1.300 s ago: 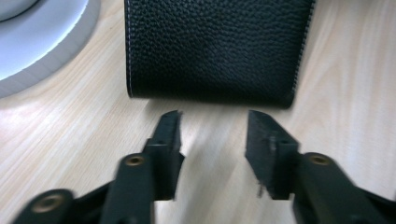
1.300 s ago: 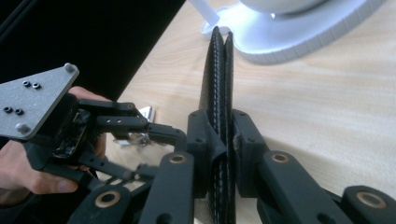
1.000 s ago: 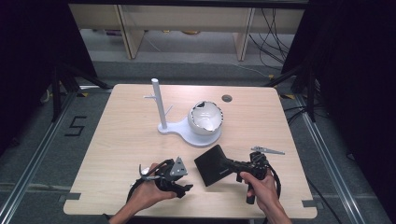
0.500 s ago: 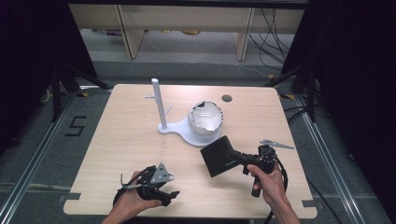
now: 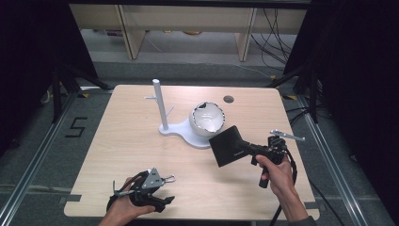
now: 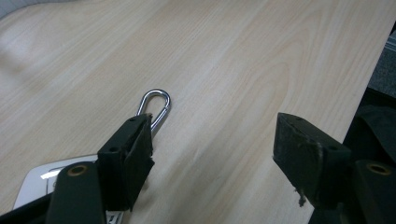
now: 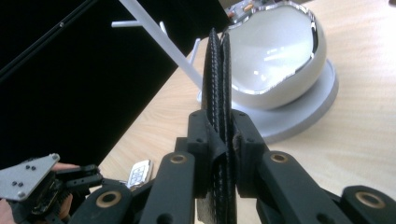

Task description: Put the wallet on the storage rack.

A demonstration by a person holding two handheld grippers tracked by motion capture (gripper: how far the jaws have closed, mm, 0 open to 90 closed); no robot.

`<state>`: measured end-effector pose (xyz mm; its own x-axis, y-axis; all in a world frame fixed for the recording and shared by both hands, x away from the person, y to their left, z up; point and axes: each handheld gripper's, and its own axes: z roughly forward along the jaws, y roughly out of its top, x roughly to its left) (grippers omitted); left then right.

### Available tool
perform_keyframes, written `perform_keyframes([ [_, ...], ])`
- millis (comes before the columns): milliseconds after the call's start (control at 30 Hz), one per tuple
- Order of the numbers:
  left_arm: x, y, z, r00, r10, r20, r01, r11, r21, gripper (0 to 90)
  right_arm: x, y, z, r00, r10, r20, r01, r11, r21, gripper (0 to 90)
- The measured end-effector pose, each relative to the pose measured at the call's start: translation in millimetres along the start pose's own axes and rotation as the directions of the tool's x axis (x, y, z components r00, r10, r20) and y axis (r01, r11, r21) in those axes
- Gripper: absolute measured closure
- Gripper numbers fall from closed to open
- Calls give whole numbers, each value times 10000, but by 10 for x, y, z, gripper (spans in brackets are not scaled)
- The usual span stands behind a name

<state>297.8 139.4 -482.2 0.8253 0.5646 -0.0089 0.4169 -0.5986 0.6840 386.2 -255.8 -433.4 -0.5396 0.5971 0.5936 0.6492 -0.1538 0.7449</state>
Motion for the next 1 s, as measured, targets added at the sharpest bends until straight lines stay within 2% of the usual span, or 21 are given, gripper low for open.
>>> perform_keyframes([
  [33,5,-12,-10,9998,184,-27,-184,9998,29,282,27,30,-9,9997,226,49,-226,9997,80,805],
  [67,2,-23,-10,9999,162,-33,-162,9999,35,282,8,81,-15,9998,-168,124,168,9999,-20,804],
  [167,-9,-43,-19,9999,114,13,-114,9999,-14,282,28,173,-30,9998,76,187,-73,9999,-128,805],
  [233,-1,-49,-30,9997,208,-97,-208,9998,4,282,-1,239,-25,9994,-207,289,216,9993,-321,804],
  [267,-21,-57,-29,10000,-59,-37,58,9999,-97,282,18,269,-28,9995,186,260,-178,9994,-290,805],
  [300,-12,-53,-34,9998,197,-78,-198,9997,-126,282,-15,324,-14,9994,-142,312,155,9991,-398,804],
  [333,-15,-55,-36,9998,193,-54,-194,9997,-145,282,-8,356,-7,9991,50,433,-33,9992,-389,804],
  [367,-11,-56,-39,9996,289,-74,-289,9995,-113,282,-37,382,4,9988,-204,434,225,9986,-481,804],
  [467,-8,-67,-40,9995,294,-81,-295,9995,-102,282,-34,479,32,9984,78,568,-49,9987,-500,804],
  [533,-12,-80,-38,9999,72,-92,-74,9999,-139,282,-74,552,65,9974,-99,709,144,9978,-642,804],
  [567,4,-80,-42,9995,254,-166,-256,9996,-137,282,-72,583,82,9974,111,712,-62,9976,-686,805],
  [667,1,-83,-48,9997,171,-145,-173,9996,-200,282,-118,679,145,9968,92,792,-29,9969,-791,804],
  [700,-3,-82,-50,9997,205,-94,-207,9996,-206,282,-119,707,167,9966,247,780,-185,9967,-791,805],
  [733,-13,-84,-46,9999,90,-84,-91,9998,-182,282,-145,734,197,9963,75,860,-1,9963,-859,804],
  [767,-15,-82,-46,9998,209,12,-209,9996,-191,282,-148,758,223,9952,172,961,-90,9963,-859,804],
  [800,-12,-83,-41,9997,250,-66,-251,9995,-170,282,-143,774,247,9955,394,861,-323,9961,-825,804],
  [867,-21,-86,-38,9998,176,-2,-176,9997,-197,282,-174,810,307,9950,127,995,-41,9963,-860,804],
  [933,-21,-87,-39,9998,175,31,-175,9996,-209,282,-171,838,360,9942,303,1030,-221,9965,-804,804],
  [1000,-19,-87,-42,9998,193,7,-192,9996,-209,282,-195,863,414,9936,208,1106,-118,9966,-813,804],
])
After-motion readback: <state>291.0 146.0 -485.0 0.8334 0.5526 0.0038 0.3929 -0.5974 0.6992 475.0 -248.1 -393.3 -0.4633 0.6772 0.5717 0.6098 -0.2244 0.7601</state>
